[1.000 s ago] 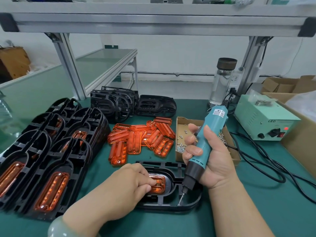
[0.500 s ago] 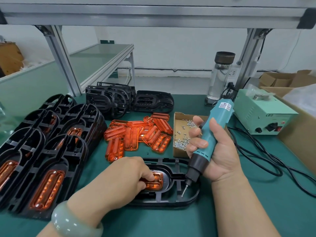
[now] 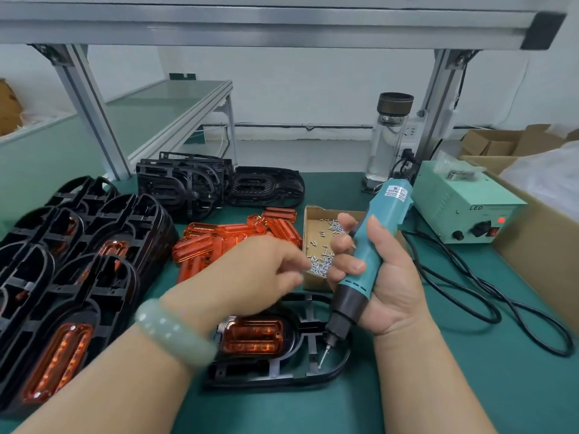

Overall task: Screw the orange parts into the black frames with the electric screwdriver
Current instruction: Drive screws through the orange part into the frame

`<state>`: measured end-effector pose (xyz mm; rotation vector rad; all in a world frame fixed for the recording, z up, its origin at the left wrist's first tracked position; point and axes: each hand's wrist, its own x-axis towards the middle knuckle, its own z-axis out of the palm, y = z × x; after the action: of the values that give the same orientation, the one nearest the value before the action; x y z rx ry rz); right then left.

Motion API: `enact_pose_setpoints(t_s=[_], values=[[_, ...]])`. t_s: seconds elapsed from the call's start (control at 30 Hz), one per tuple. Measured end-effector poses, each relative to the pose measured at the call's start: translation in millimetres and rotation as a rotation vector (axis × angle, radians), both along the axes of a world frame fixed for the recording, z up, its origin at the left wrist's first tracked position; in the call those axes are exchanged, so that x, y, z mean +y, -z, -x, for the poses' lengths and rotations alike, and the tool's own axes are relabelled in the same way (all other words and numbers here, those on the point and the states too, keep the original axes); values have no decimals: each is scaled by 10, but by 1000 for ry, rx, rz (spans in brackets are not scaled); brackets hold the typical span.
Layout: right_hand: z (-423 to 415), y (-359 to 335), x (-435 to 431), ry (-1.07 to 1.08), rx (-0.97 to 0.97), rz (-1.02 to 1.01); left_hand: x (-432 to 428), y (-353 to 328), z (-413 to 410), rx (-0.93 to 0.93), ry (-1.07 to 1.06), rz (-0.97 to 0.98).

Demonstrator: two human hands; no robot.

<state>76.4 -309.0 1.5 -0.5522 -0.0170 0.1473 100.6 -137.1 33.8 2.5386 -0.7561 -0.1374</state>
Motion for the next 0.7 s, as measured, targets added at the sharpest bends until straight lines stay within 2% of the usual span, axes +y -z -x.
enact_pose_setpoints(t_s=[0.13, 0.27, 0.33, 0.4, 0.43, 0.5, 0.57, 0.7], values=[[4, 1, 5, -7, -6, -18, -450, -37, -249, -48, 30, -38], [-1, 4, 2, -23, -14, -26, -668, 84, -417, 251, -30, 131], [-8, 5, 5, -16, -12, -26, -725, 130, -406, 310, 14, 105], [-6, 4, 5, -11, -5, -25, -771, 112, -425, 168, 69, -30], [-4, 2, 6, -13, -1, -25, -739, 134, -426, 168, 106, -18], [1, 0, 10, -18, 4, -29, -766, 86, -395, 382, 3, 196], [0, -7, 12, -24, 5, -39, -765, 86, -380, 389, -40, 230], [3, -13, 18, -28, 4, -48, -724, 175, -358, 540, -88, 377]])
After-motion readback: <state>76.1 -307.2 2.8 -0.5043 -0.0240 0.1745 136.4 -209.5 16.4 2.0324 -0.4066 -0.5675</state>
